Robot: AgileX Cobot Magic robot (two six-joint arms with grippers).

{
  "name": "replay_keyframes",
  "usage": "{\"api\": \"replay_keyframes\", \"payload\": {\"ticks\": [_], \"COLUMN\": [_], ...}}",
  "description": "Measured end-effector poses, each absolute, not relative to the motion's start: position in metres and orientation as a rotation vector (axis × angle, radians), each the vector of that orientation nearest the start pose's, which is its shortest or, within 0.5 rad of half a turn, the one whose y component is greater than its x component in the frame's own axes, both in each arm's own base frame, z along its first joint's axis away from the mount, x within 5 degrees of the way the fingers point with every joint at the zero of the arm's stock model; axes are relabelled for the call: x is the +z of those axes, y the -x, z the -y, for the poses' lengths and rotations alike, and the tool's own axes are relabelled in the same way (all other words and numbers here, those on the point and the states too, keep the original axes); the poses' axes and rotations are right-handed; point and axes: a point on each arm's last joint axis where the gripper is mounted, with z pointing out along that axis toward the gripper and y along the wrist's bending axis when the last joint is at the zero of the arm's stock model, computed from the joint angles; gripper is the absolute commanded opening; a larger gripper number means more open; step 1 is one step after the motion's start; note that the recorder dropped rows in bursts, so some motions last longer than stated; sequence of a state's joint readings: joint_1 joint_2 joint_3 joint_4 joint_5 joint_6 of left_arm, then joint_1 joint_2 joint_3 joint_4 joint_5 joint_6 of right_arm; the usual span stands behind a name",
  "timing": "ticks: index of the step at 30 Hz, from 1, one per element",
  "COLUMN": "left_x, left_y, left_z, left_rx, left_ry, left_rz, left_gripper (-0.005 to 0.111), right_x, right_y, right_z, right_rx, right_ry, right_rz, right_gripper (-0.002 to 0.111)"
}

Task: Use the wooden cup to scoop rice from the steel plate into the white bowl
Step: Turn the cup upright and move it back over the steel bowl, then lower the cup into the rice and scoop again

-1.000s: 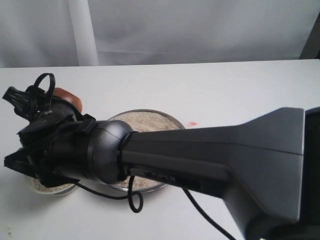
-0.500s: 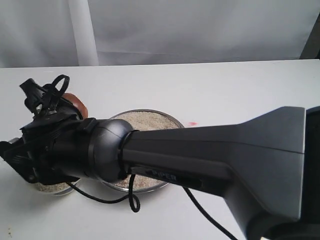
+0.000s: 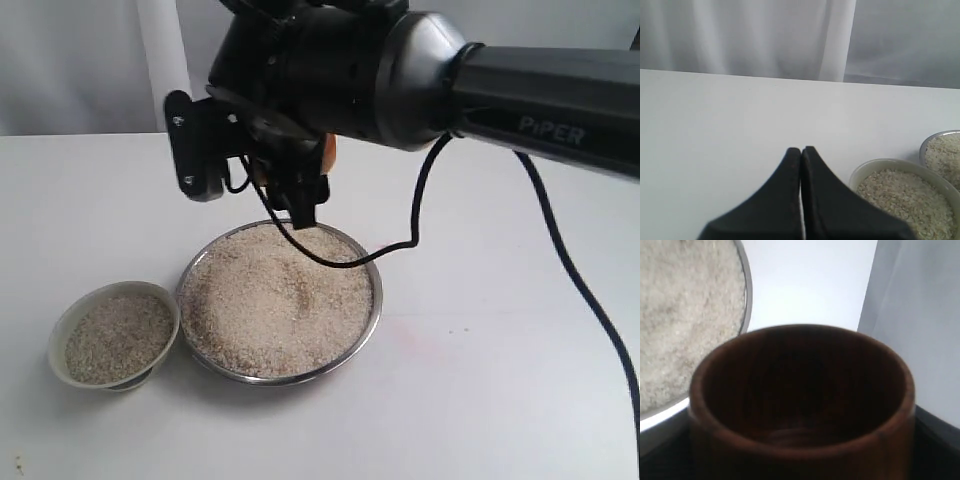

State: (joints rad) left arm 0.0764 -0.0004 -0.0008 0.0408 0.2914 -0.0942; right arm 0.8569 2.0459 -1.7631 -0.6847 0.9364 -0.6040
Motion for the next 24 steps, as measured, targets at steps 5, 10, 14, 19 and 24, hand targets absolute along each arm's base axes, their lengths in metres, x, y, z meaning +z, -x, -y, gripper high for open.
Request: {"api": "replay_keyframes", "payload": {"ticks": [5, 10, 14, 19, 24], "left_x": [0.187, 0.187, 0.187, 0.187, 0.187], "left_y": [-0.054, -0.054, -0.054, -0.054, -0.054], "left_z": [-0.005, -0.005, -0.005, -0.005, -0.005], "left_rx": [0.026, 0.026, 0.026, 0.026, 0.026], "left_ry": [0.125, 0.125, 0.125, 0.125, 0.125], "left_rz": [-1.769, -1.769, -1.769, -1.769, -1.769], "left_gripper": [0.0, 0.0, 0.0, 0.0, 0.0], "right_x": [0.227, 0.188, 0.165, 0.151, 0.14], "right_y": [-0.349, -0.359, -0.363, -0.364, -0.364], "right_z": [-0.312, -0.316, -0.317, -0.317, -0.317], "right_rx": [-0.896, -1.027, -1.073, -1.097, -1.103], "right_ry": [2.108, 2.246, 2.314, 2.365, 2.395], "right_rz": [-1.568, -1.473, -1.436, -1.414, -1.416], "right_gripper": [0.0, 0.0, 0.0, 0.0, 0.0]}}
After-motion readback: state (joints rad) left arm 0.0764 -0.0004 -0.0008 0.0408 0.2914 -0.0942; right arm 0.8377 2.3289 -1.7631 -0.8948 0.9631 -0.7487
